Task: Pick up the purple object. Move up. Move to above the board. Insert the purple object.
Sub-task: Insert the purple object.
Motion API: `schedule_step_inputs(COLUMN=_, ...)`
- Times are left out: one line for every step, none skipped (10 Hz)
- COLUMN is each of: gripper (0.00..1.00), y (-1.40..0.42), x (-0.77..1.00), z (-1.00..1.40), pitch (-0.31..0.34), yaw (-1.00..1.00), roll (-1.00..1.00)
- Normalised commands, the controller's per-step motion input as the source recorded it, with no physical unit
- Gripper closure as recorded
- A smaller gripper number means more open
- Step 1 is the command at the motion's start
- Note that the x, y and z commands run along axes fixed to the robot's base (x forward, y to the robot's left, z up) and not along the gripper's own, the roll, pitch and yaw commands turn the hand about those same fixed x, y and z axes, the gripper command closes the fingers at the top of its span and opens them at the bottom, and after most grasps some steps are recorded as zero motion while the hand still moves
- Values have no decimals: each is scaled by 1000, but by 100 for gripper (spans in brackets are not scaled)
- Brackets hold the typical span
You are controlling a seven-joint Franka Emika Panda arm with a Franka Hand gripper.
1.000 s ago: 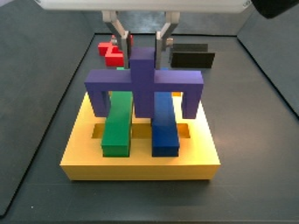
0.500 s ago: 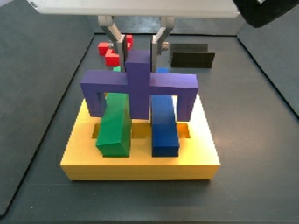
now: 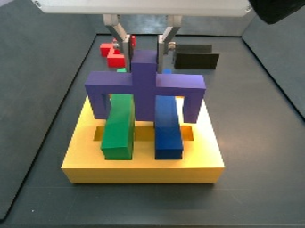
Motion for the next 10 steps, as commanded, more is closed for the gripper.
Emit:
schedule_step_inputs(gripper=100, y=-9, x=-100, z=166, pitch=0, yaw=0, roll=0)
schedule_step_inputs(gripper=100, y=-40, x=0, z=263, pitch=0, yaw=-3, roll=0)
schedule_step_inputs(gripper=100, y=-31, x=163, z=240, pitch=27, yaw=0, roll=0)
schedule_step_inputs(gripper=100, y=0, x=40, z=40, pitch=0, yaw=0, roll=0)
schedule_step_inputs(gripper=100, y=0, x=0, z=-31, pitch=0, yaw=0, roll=0)
schedule_step_inputs(gripper=100, y=-69, x=60, z=-131, pitch=-30, yaw=0, roll=-14)
schedule_step_inputs(gripper=100, y=-69, x=89, z=-166, pitch=-41, yaw=0, roll=-20)
schedule_step_inputs(gripper=100, y=-63, x=117, z=-157, pitch=-39, yaw=0, roll=-23)
schedule_step_inputs(gripper=100, y=-6, x=0, z=-166, pitch=-54, yaw=49, roll=-10)
schedule_step_inputs(gripper=100, y=0, x=-26, z=-134, pitch=-51, yaw=69, roll=0)
